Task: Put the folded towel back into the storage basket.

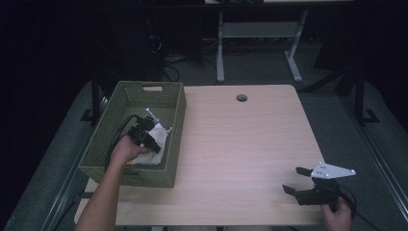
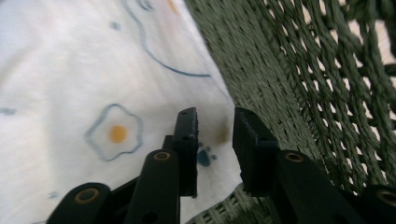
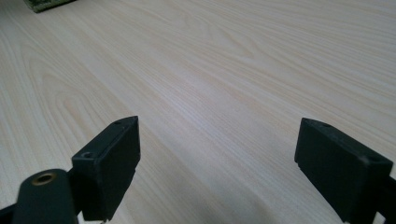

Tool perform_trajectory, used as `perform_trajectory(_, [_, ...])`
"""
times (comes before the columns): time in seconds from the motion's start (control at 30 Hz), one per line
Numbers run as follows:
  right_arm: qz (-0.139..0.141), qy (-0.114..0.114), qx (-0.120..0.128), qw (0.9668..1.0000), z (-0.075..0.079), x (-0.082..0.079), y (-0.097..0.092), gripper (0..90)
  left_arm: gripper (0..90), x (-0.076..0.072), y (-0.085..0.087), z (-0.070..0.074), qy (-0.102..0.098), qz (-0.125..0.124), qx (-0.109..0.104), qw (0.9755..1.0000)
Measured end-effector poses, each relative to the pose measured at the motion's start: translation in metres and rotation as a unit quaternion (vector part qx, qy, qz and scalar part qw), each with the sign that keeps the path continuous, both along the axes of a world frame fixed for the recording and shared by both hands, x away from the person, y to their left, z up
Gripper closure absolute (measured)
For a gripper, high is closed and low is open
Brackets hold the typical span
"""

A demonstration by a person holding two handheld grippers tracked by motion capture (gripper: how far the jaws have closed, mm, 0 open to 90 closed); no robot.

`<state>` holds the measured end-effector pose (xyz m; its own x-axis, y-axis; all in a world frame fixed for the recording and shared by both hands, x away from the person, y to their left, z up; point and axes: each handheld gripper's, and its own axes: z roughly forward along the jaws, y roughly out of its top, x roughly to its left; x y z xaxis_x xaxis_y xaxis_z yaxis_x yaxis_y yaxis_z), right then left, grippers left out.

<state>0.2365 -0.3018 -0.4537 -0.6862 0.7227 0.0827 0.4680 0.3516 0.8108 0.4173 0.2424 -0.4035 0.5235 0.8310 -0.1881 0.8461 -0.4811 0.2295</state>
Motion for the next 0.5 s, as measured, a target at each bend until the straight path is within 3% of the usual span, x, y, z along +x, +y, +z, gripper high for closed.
perform_trajectory(0.07, [0.0,0.001,0.0,1.0,0.0,0.0,0.0,13.7,80.9,0.0,0.003,0.001,-0.002,0.005,-0.004,1.0])
perform_trajectory(0.13, [0.001,0.002,-0.001,1.0,0.0,0.0,0.001,13.7,85.9,0.001,0.011,-0.001,0.001,0.009,0.018,0.9998])
perform_trajectory(0.3, [0.003,0.0,-0.002,1.0,0.0,0.0,0.001,13.7,85.9,0.002,0.016,-0.01,0.007,0.012,0.048,0.9988])
perform_trajectory(0.33, [0.003,0.001,-0.002,1.0,0.0,0.0,0.001,13.7,84.4,0.002,0.016,-0.018,0.026,0.007,0.053,0.9982])
perform_trajectory(0.37, [0.003,0.0,-0.001,1.0,0.0,0.0,0.001,13.7,84.0,0.003,0.016,-0.02,0.027,0.005,0.052,0.9983])
perform_trajectory(0.47, [0.004,0.0,-0.005,1.0,0.0,0.0,0.001,13.7,83.6,0.004,0.018,-0.018,0.021,0.013,0.041,0.9989])
perform_trajectory(0.5, [0.004,0.0,-0.005,1.0,0.0,0.0,0.001,13.7,84.0,0.006,0.02,-0.012,0.004,0.019,0.043,0.9989])
